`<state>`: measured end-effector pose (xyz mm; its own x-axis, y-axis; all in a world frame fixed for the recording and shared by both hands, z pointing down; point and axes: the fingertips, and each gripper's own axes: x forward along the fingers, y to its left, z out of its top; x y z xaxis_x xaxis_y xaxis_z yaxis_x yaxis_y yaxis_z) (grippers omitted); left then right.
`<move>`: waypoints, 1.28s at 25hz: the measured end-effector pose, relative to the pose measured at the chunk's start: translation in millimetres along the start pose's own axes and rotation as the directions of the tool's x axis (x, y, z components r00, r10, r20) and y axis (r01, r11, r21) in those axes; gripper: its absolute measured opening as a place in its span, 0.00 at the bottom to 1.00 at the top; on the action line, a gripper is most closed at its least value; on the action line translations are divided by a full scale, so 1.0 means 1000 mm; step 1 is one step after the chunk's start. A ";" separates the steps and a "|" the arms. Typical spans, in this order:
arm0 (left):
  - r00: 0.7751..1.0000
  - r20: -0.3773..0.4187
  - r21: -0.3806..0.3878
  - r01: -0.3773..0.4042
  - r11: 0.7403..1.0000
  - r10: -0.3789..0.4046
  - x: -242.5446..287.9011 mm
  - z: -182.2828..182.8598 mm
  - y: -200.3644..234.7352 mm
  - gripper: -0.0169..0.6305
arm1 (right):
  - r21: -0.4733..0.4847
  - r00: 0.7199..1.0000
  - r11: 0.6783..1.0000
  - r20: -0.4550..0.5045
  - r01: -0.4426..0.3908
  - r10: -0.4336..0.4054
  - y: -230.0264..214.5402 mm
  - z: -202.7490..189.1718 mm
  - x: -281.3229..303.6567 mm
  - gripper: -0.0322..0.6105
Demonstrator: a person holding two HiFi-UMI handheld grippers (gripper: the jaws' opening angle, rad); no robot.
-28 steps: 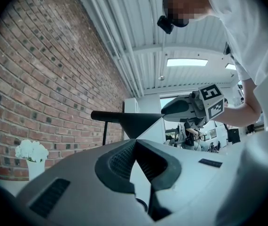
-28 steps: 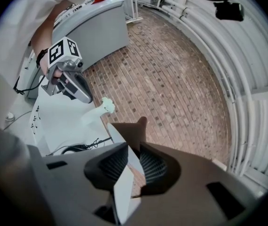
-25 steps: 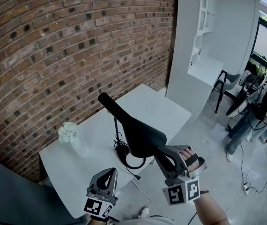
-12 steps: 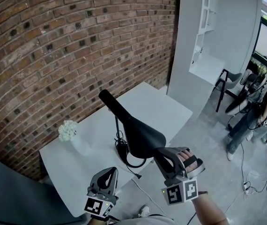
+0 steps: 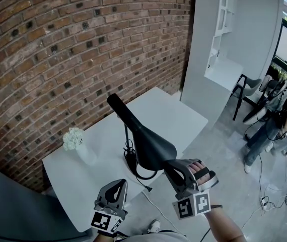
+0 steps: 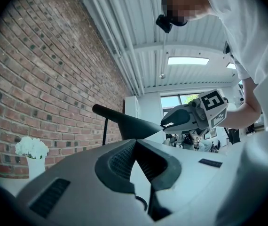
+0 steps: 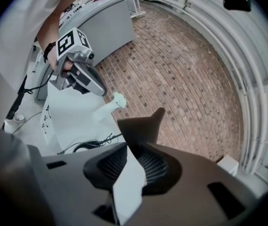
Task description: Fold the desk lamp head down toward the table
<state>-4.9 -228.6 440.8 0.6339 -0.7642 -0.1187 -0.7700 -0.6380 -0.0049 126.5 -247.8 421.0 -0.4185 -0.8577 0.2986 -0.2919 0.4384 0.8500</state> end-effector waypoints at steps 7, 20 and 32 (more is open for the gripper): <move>1.000 -0.010 -0.011 -0.015 1.000 0.015 -0.001 -0.002 0.004 0.04 | 0.000 0.999 0.999 -0.004 -0.046 0.046 0.009 -0.003 0.006 0.19; 0.999 -0.019 -0.008 -0.050 0.999 0.050 -0.005 -0.007 0.006 0.04 | -0.001 0.993 0.993 0.003 -0.115 0.115 0.032 -0.014 0.023 0.21; 0.994 -0.033 -0.003 -0.106 0.994 0.106 -0.013 -0.010 0.016 0.04 | -0.021 0.981 0.981 0.011 -0.193 0.194 0.051 -0.021 0.047 0.21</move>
<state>-24.4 -230.0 452.1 0.5505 -0.8305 -0.0853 -0.8330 -0.5532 0.0105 109.8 -271.5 487.7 -0.4765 -0.7536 0.4527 -0.1872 0.5901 0.7853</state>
